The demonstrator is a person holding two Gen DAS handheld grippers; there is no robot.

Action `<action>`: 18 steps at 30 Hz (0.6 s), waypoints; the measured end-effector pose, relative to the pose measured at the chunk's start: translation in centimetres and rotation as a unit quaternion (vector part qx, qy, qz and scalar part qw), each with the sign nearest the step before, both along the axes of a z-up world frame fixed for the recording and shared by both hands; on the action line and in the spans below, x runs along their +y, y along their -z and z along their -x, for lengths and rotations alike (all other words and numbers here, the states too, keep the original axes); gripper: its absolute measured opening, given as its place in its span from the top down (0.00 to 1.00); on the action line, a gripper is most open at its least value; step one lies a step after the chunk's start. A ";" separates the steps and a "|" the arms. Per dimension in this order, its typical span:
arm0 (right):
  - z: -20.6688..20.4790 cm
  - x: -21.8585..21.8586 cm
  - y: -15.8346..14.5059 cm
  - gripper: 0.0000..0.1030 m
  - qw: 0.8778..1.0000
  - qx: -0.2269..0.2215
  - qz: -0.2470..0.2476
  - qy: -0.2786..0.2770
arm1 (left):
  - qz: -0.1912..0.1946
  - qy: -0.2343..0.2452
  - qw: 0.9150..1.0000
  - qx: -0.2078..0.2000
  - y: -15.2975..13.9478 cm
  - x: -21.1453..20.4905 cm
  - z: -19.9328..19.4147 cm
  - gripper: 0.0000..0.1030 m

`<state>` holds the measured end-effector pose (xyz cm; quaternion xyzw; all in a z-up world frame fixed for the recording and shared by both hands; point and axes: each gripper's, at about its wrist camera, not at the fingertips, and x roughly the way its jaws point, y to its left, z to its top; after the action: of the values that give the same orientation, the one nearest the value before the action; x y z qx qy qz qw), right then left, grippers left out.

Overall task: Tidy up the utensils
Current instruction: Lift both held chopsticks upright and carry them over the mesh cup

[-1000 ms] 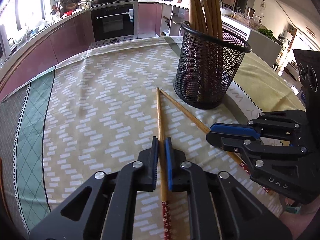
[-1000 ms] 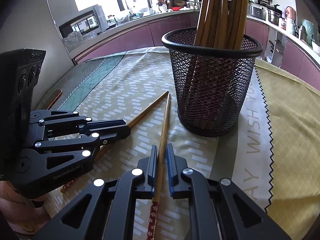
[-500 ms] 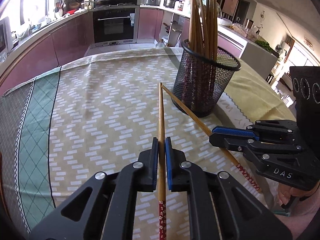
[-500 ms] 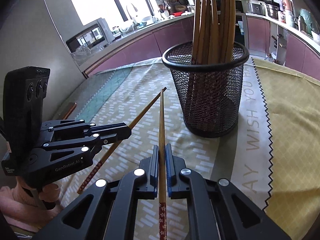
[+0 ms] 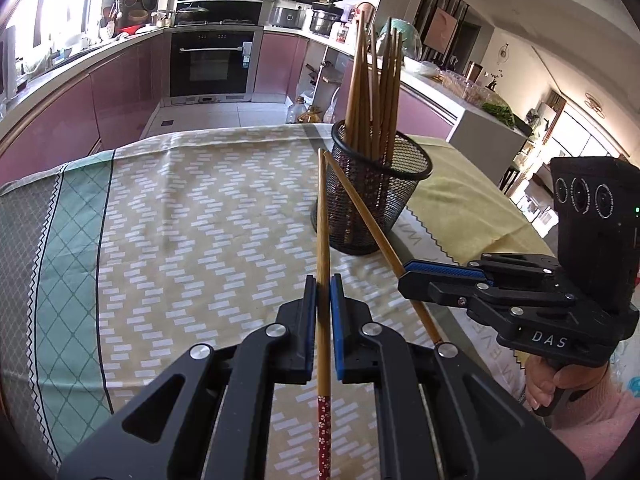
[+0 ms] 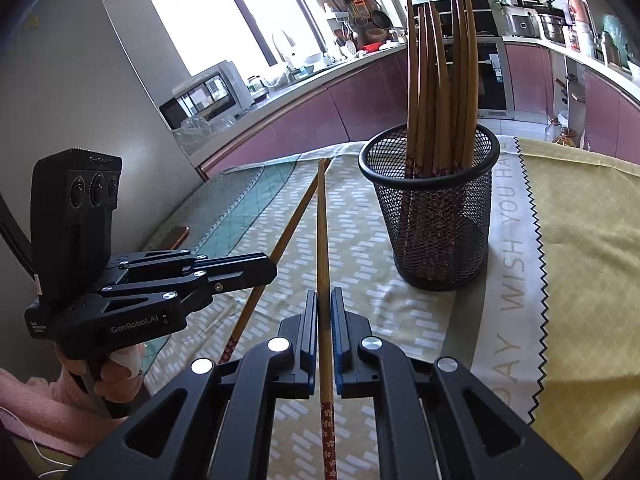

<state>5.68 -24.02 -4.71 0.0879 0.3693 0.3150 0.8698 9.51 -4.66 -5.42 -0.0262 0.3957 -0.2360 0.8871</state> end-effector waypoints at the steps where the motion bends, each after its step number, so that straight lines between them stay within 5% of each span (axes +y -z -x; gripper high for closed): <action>1: 0.1 0.0 -0.1 0.94 1.000 -0.002 -0.003 0.000 | 0.004 0.003 1.000 -0.001 -0.2 0.0 0.1 0.93; 8: 0.6 -0.9 -0.5 0.94 0.999 -0.008 -0.035 -0.013 | 0.013 0.015 1.000 -0.006 -0.7 -0.4 0.6 0.93; 18: 0.1 0.0 0.5 0.94 1.000 0.007 -0.016 -0.021 | 0.007 0.023 1.000 0.004 0.1 -0.9 0.6 0.93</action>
<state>5.59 -24.05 -5.19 0.0961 0.3722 0.3386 0.8588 8.94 -5.56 -5.51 -0.0243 0.3979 -0.2595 0.8796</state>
